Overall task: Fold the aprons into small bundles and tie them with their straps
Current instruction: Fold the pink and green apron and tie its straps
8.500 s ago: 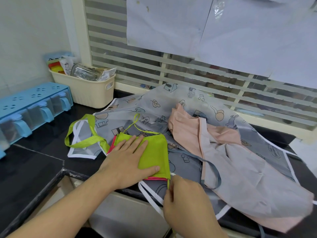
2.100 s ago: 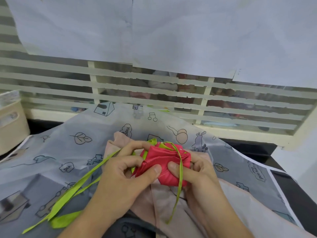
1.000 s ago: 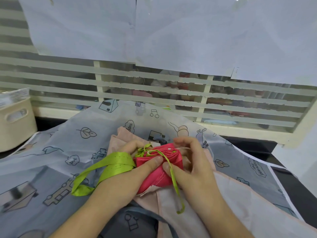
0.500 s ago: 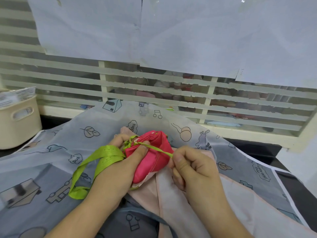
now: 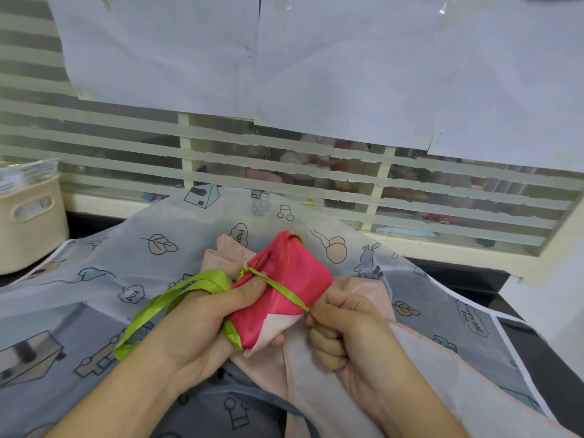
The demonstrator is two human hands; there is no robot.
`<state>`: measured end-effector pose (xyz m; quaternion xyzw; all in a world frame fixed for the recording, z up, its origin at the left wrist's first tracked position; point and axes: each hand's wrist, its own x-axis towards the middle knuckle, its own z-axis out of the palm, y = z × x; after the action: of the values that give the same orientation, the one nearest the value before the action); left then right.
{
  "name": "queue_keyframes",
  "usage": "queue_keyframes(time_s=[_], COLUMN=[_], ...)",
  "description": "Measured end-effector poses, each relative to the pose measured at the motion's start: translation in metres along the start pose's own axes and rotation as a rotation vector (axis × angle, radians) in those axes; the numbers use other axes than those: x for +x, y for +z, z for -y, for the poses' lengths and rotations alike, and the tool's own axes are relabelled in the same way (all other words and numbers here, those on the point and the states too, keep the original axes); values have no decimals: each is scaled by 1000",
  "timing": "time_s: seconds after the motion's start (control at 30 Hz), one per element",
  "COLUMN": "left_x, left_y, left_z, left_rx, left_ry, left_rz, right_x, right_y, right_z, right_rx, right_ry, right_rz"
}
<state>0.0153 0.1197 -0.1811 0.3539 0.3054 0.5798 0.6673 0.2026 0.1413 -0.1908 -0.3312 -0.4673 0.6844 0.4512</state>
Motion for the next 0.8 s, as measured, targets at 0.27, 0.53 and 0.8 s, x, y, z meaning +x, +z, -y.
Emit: queue_keyframes(time_s=[0.27,0.53,0.8], left_x=[-4,-3,0], left_y=[2,10,-17], left_z=[1,3,7], left_rx=[-208,-82,254], left_ry=[0,119,94], left_rz=[309,135,241], right_x=[-5,-3,3], right_y=[2,1,-13], right_z=[2,-2,-1], right_rx=[-239,-426,-190], right_ry=[38,-6,-111], right_rz=[-19,25,-61])
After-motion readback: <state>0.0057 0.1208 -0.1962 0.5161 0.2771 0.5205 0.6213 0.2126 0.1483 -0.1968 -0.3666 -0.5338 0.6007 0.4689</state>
